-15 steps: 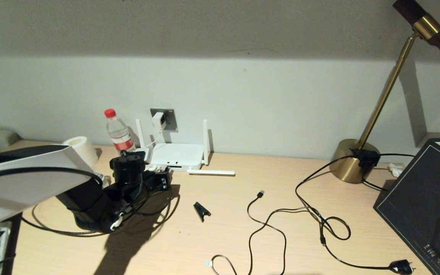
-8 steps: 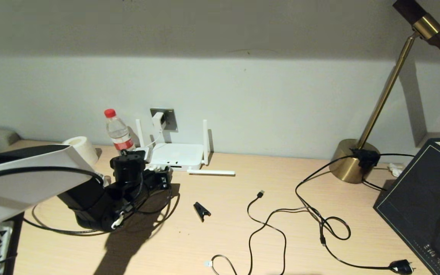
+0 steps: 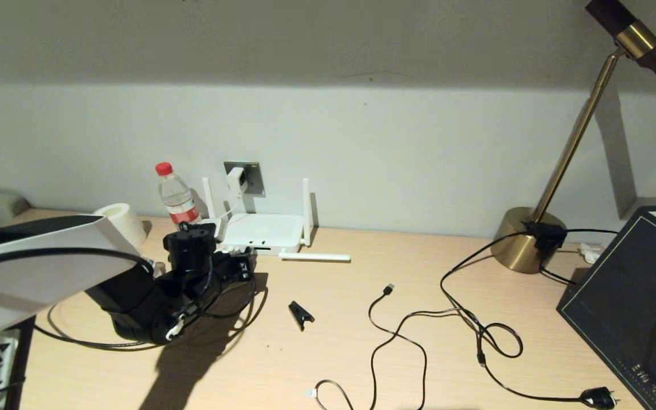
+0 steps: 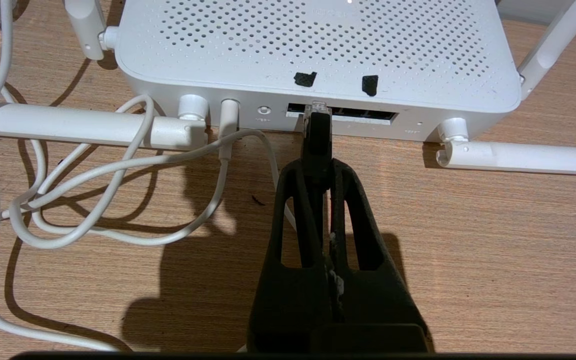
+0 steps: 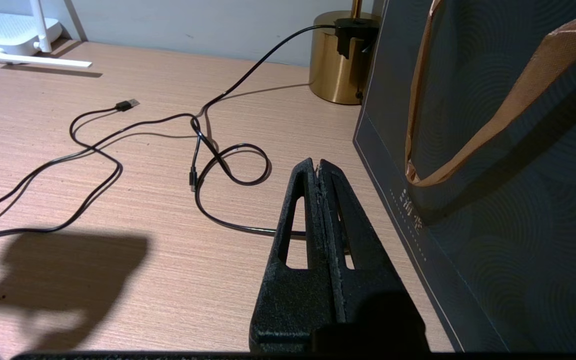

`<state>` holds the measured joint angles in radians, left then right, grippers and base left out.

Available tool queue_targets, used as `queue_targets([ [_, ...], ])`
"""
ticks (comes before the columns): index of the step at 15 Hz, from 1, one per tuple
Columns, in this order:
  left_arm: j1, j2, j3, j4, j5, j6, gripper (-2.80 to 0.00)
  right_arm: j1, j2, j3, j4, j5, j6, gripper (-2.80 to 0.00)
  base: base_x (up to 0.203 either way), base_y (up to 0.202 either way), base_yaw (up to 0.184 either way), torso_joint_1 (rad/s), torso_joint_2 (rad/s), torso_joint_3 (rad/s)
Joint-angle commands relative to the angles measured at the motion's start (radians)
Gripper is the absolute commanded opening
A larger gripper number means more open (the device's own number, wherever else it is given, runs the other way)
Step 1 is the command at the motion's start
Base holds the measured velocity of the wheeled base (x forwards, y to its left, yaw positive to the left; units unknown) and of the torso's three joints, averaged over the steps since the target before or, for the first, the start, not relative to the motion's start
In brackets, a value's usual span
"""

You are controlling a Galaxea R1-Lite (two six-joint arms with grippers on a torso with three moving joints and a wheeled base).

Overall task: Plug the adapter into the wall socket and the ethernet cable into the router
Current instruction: Plug cable into router interface

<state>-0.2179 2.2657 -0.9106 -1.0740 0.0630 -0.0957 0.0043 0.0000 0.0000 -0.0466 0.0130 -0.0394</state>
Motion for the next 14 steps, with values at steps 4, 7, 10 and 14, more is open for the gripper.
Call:
queue_targets([
  [4,0.006,0.003,-0.002,-0.006,-0.002,-0.002,-2.8,0.0,0.002,0.016,-0.001,0.001,-0.001,-2.8,0.0,0.0,0.0,0.0,0.0,0.0],
  [7,0.006,0.009,-0.004,-0.006,-0.002,-0.002,-2.8,0.0,0.002,0.017,-0.001,0.001,0.0,-2.8,0.0,0.0,0.0,0.0,0.0,0.0],
  [10,0.007,0.012,-0.007,-0.006,-0.002,-0.002,-2.8,0.0,0.002,0.015,-0.001,0.001,-0.001,-2.8,0.0,0.0,0.0,0.0,0.0,0.0],
  [14,0.008,0.023,-0.013,-0.006,-0.002,-0.002,-2.8,0.0,0.002,0.017,-0.001,0.001,0.0,-2.8,0.0,0.0,0.0,0.0,0.0,0.0],
])
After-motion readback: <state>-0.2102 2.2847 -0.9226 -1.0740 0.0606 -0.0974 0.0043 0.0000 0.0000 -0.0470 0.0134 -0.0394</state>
